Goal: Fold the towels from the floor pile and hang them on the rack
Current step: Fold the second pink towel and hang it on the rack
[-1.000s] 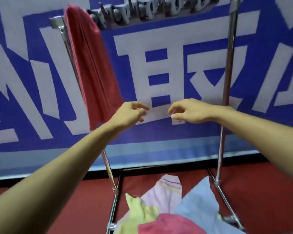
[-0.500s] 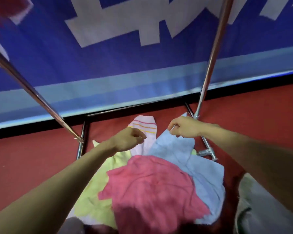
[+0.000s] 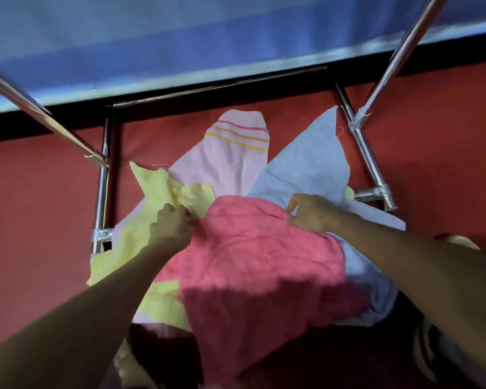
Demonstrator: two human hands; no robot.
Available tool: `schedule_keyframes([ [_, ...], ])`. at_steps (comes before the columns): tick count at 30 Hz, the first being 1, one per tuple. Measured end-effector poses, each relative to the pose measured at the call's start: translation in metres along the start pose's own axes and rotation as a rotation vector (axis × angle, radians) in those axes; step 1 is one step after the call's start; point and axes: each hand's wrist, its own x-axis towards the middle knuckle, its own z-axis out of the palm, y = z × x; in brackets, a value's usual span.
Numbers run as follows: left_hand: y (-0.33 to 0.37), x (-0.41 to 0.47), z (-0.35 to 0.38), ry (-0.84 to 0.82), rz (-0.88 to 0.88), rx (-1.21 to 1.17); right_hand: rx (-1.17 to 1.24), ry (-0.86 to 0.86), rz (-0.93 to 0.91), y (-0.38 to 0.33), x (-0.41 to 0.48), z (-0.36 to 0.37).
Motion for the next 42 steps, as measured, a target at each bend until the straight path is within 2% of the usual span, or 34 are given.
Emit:
schedule_keyframes([
  [4,-0.009,-0.002,0.001,-0.034,-0.007,0.016,0.049,0.058,-0.008,-0.004,0.0,-0.003],
  [10,-0.003,-0.025,-0.031,-0.11,0.051,-0.472,0.141,0.198,-0.049,-0.031,-0.021,-0.028],
  [13,0.008,-0.044,-0.065,-0.141,0.091,-0.631,0.157,0.22,-0.081,-0.042,-0.04,-0.045],
  [18,0.033,-0.082,-0.122,-0.148,0.246,-0.651,0.181,0.266,-0.143,-0.061,-0.08,-0.077],
  [21,0.051,-0.111,-0.158,-0.186,0.359,-0.577,0.237,0.316,-0.17,-0.068,-0.099,-0.102],
  [24,0.067,-0.145,-0.188,-0.228,0.467,-0.485,0.222,0.338,-0.291,-0.078,-0.126,-0.132],
  [27,0.077,-0.172,-0.205,-0.247,0.483,-0.451,0.244,0.346,-0.449,-0.093,-0.167,-0.159],
  [33,0.1,-0.214,-0.232,-0.034,0.529,-0.518,0.324,0.334,-0.673,-0.113,-0.238,-0.194],
  [39,0.093,-0.236,-0.265,-0.014,0.739,-0.642,0.448,0.338,-0.853,-0.144,-0.272,-0.21],
  [42,0.083,-0.24,-0.266,0.049,0.749,-0.635,0.498,0.318,-0.889,-0.146,-0.286,-0.219],
])
